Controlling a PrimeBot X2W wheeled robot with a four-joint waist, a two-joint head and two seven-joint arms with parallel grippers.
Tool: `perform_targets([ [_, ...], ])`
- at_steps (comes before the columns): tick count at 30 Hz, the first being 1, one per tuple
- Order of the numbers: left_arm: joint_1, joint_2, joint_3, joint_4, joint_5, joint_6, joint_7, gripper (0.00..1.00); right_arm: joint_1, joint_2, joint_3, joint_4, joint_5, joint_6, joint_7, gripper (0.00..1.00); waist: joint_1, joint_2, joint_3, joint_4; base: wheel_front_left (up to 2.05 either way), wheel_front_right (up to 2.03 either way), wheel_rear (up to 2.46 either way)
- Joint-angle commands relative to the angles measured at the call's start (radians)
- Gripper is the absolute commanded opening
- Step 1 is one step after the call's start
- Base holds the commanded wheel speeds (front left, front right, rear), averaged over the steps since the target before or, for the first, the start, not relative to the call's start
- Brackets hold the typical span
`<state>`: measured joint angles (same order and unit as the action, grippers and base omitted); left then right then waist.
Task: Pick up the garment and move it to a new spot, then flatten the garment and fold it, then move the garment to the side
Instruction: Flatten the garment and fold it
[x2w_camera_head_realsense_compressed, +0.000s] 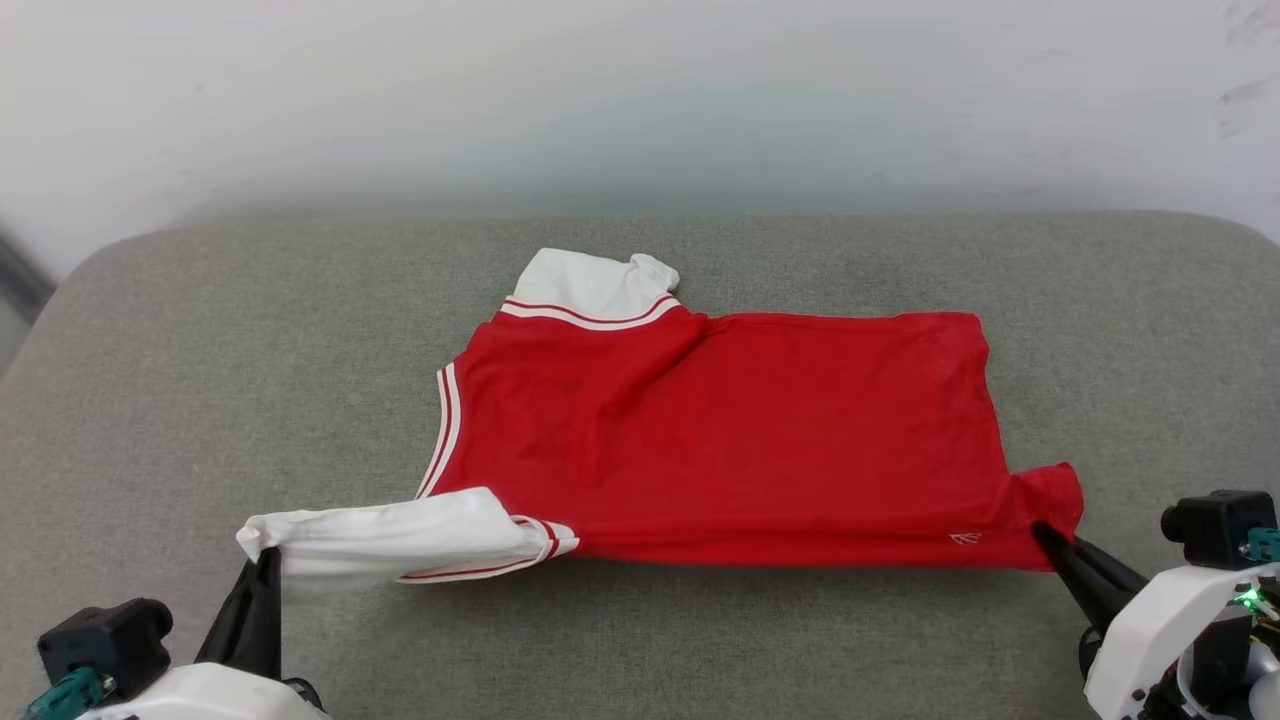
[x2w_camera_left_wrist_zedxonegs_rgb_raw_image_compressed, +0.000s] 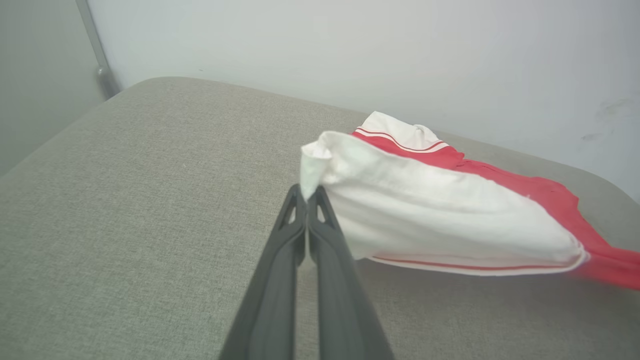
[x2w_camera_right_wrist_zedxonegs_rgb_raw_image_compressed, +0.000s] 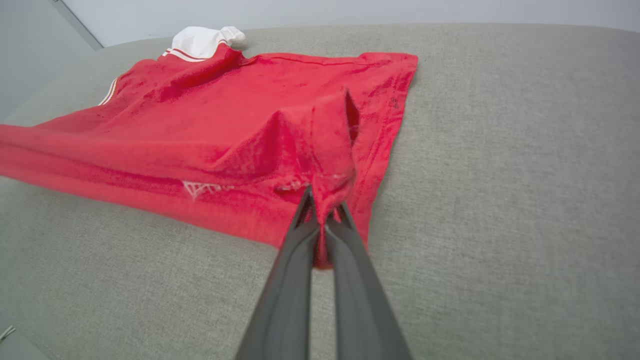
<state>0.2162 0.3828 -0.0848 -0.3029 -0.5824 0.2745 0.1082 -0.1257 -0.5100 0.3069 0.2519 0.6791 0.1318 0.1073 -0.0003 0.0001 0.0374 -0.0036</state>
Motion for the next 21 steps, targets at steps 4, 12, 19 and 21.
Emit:
perform_targets([
  [4, -0.056, -0.001, -0.029, 0.017, -0.008, -0.017, 0.024, 0.00, 0.058, 0.064, -0.091, -0.089, -0.075, -0.002, 0.109, 0.00, 0.0003, -0.0001, 0.033, -0.007, 0.00, 0.00, 0.00],
  [12, -0.244, -0.034, -0.086, 0.186, -0.020, -0.081, 0.016, 0.00, 0.041, 0.161, -0.181, -0.160, -0.169, -0.002, 0.218, 0.00, 0.0003, -0.0001, 0.139, -0.013, 0.00, 0.00, 0.00],
  [19, -0.406, -0.068, -0.109, 0.401, -0.035, -0.142, -0.028, 0.00, -0.038, 0.182, -0.174, -0.112, -0.205, -0.001, 0.205, 0.00, 0.0003, -0.0001, 0.232, -0.036, 0.00, 0.00, 0.00],
  [21, -0.432, -0.072, -0.116, 0.442, -0.041, -0.156, -0.034, 0.00, -0.054, 0.182, -0.174, -0.078, -0.214, -0.002, 0.192, 0.00, 0.0003, -0.0001, 0.246, -0.035, 0.00, 0.00, 0.00],
])
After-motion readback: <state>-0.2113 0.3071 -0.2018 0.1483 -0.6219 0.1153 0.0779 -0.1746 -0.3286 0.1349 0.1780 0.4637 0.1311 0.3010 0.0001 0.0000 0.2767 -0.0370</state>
